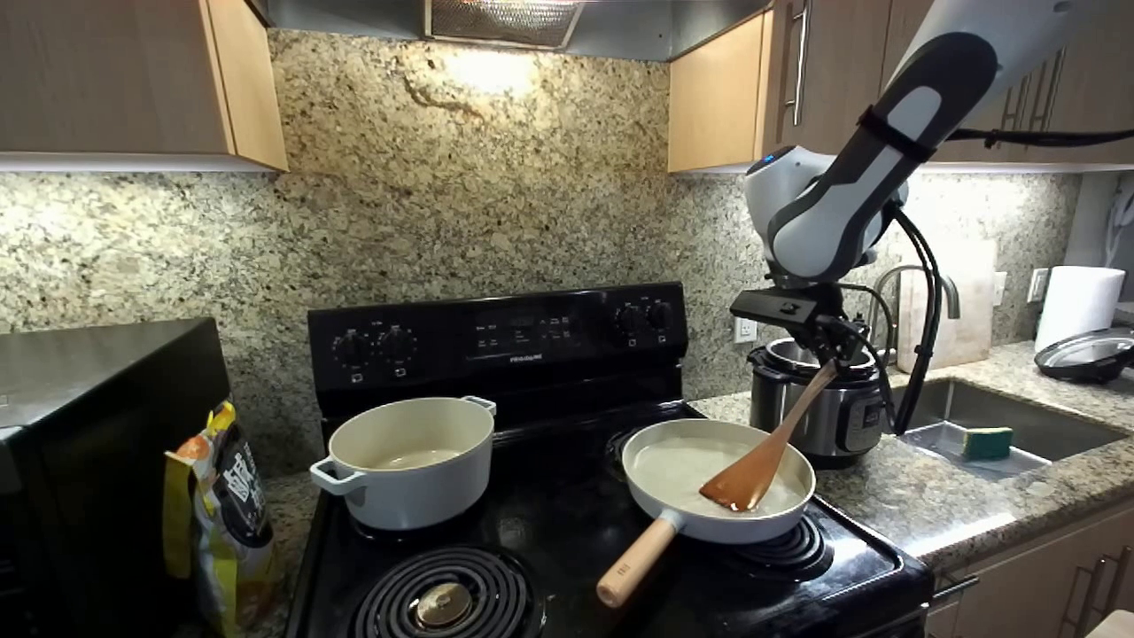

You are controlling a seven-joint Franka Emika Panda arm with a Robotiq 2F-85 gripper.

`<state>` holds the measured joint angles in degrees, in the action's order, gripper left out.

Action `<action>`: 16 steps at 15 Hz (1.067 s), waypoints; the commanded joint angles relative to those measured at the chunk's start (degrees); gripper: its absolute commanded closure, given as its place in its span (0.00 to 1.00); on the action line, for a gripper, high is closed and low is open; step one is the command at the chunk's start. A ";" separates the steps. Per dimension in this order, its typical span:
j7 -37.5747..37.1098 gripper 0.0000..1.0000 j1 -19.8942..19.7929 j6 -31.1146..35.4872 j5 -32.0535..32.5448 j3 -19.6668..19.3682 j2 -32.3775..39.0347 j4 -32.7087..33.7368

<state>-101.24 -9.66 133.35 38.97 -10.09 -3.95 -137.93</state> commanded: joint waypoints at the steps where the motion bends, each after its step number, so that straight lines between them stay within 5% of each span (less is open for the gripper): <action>1: -0.04 0.89 -1.41 -0.13 1.51 -0.02 -1.97 -0.35; 16: 0.24 0.89 -0.74 0.75 1.56 1.66 -0.56 3.32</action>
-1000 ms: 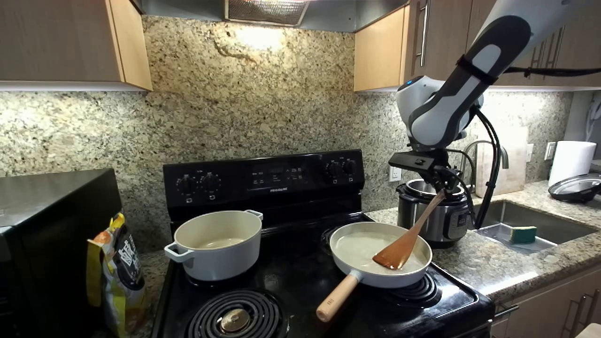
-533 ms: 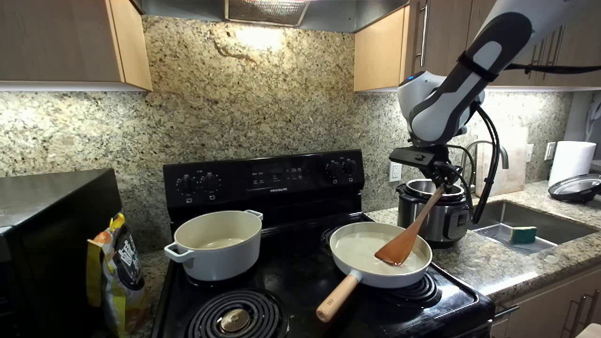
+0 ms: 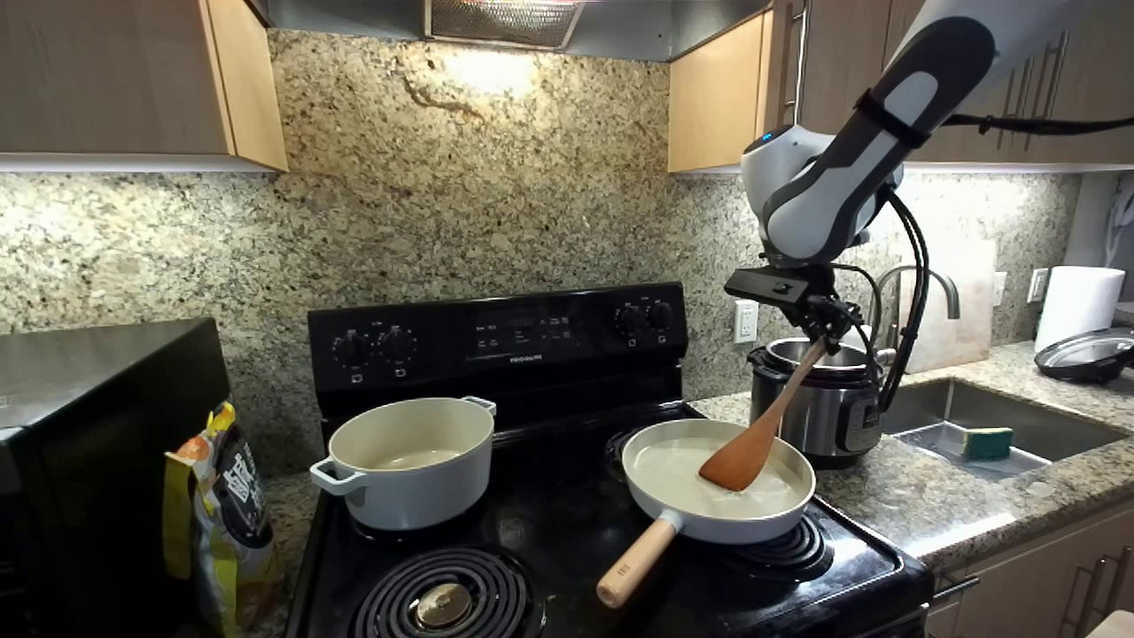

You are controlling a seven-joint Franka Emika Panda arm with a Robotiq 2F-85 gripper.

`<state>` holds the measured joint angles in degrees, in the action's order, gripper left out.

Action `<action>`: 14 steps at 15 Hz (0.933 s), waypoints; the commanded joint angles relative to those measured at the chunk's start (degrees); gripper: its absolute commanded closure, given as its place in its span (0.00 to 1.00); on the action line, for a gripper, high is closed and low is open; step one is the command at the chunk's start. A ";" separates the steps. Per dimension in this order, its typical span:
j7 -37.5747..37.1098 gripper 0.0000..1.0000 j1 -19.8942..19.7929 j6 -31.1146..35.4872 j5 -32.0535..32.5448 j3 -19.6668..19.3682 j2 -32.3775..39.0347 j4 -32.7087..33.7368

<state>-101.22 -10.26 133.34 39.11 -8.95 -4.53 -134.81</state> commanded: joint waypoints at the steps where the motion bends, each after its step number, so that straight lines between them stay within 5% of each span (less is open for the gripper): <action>1: -0.29 0.89 -0.20 0.62 1.96 0.67 0.14 0.33; 10: 2.51 0.89 -0.35 0.95 3.24 0.23 1.42 3.31; 14: 13.73 0.89 0.21 4.71 -6.12 -0.30 2.14 2.68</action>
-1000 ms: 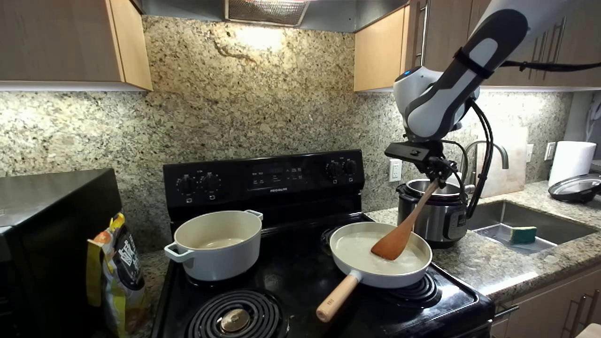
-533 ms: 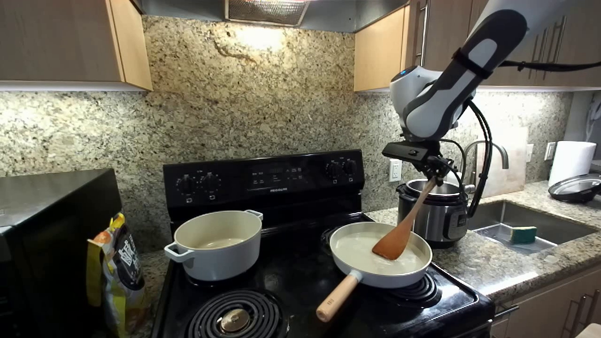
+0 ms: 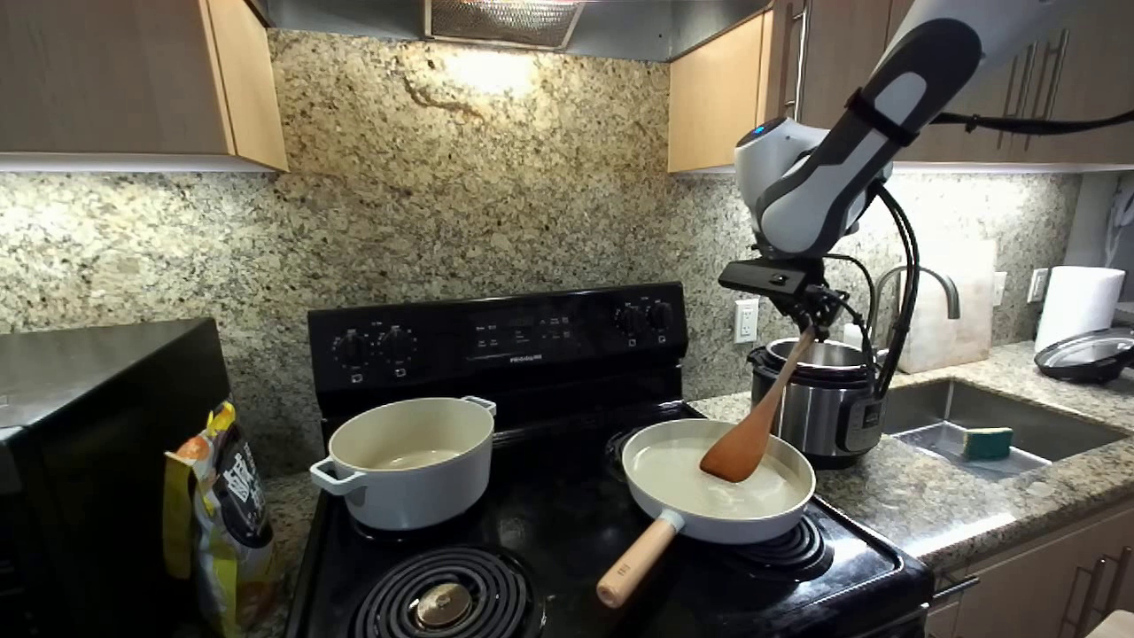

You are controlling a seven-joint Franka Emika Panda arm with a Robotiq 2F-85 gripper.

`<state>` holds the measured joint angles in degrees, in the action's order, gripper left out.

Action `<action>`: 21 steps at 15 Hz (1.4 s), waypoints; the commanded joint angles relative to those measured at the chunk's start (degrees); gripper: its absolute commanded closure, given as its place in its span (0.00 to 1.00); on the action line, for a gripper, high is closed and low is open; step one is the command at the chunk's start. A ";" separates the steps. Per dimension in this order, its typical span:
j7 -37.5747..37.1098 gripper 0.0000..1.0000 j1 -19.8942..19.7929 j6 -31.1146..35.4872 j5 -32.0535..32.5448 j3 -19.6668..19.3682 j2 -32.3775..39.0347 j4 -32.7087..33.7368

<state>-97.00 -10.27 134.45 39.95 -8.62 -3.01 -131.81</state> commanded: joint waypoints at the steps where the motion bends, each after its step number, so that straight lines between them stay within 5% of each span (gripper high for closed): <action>1: 13.56 0.89 0.31 4.73 -10.60 -0.64 0.85 -0.52; 8: 28.35 0.89 0.29 2.87 -25.66 -0.25 2.01 0.41; 21: 23.26 0.89 0.16 -2.89 -26.27 -0.62 1.89 1.36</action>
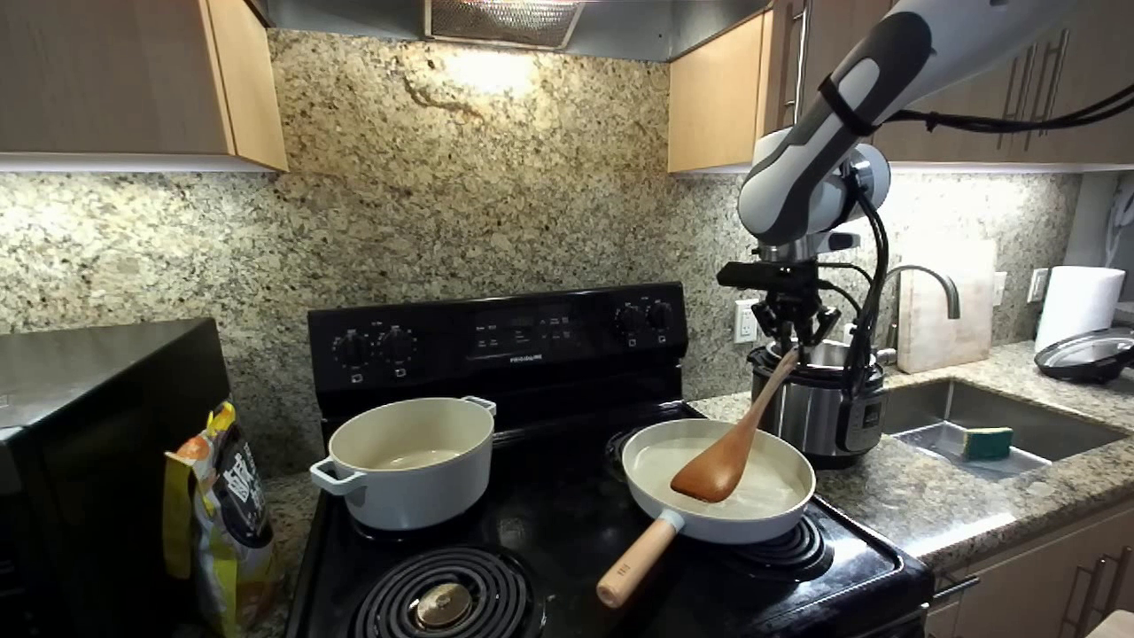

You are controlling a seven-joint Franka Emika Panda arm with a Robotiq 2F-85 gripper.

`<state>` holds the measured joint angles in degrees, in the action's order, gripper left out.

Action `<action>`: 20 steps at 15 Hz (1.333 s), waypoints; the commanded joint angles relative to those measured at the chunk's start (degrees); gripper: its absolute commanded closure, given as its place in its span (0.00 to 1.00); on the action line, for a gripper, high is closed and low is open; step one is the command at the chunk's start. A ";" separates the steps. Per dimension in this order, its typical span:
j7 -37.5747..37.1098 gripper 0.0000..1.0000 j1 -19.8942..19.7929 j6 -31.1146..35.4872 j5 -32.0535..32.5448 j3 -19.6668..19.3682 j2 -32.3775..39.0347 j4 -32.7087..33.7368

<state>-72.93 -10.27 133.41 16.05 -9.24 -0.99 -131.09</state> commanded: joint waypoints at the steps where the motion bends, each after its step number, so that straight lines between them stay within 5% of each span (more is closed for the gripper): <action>1: -0.47 0.89 0.18 -1.75 -3.20 0.00 -0.12 0.59; 15: -0.53 0.89 0.44 -0.39 -18.09 0.11 -0.14 0.20; 16: -0.89 0.74 0.20 -0.52 -14.64 -0.02 0.01 0.11; 20: -0.90 0.74 0.26 -0.50 -16.29 0.07 0.01 0.11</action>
<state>-73.87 -10.10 133.04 -0.23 -9.06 -0.98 -131.08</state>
